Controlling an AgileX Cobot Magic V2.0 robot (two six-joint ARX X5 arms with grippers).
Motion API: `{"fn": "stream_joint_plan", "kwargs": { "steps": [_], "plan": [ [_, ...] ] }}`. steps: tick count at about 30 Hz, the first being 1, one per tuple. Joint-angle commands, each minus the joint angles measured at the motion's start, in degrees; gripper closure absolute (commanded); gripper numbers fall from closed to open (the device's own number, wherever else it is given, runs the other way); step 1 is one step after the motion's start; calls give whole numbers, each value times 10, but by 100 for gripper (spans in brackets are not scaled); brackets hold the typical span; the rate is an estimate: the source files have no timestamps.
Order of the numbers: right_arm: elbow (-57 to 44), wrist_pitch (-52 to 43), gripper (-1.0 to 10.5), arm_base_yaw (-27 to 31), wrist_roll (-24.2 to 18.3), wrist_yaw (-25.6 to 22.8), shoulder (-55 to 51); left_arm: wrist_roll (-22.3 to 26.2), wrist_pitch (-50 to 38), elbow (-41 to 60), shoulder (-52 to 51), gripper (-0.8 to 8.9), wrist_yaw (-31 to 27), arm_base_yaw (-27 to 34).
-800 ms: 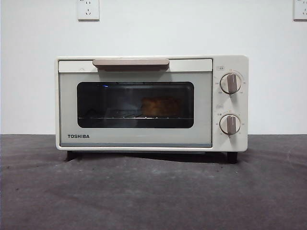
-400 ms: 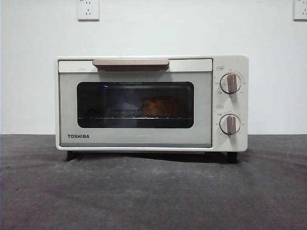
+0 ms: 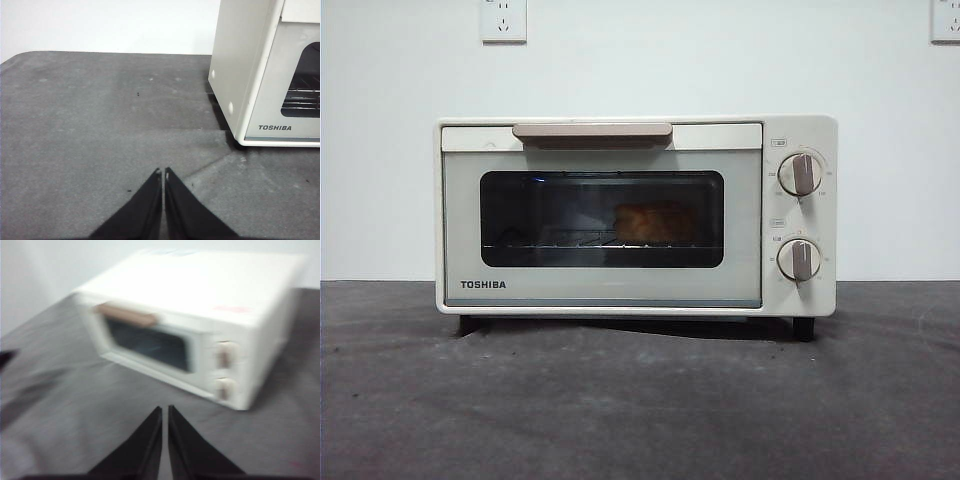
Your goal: The left arm flap open the oven, the right arm pick bread and place it into oven, the left arm flap close the oven
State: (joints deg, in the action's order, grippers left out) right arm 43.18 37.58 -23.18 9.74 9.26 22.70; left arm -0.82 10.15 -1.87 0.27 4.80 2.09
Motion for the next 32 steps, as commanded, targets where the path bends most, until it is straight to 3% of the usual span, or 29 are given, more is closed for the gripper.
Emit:
{"fn": "stream_joint_plan", "kwargs": {
  "steps": [1,5,11,23,32],
  "plan": [
    [-59,-61,930,73,-18,-19,-30,-1,3,12,-1,798,1,1],
    [-176,-158,930,167,-32,-23,-99,-1,3,12,-1,798,1,1],
    [-325,-240,930,249,-32,-23,-183,-1,3,12,-1,798,1,1],
    [-419,-267,929,264,-87,-32,-225,-1,3,12,-1,798,1,1],
    [-426,-317,930,264,-89,-33,-225,-1,3,12,-1,798,1,1]
  ]
}}
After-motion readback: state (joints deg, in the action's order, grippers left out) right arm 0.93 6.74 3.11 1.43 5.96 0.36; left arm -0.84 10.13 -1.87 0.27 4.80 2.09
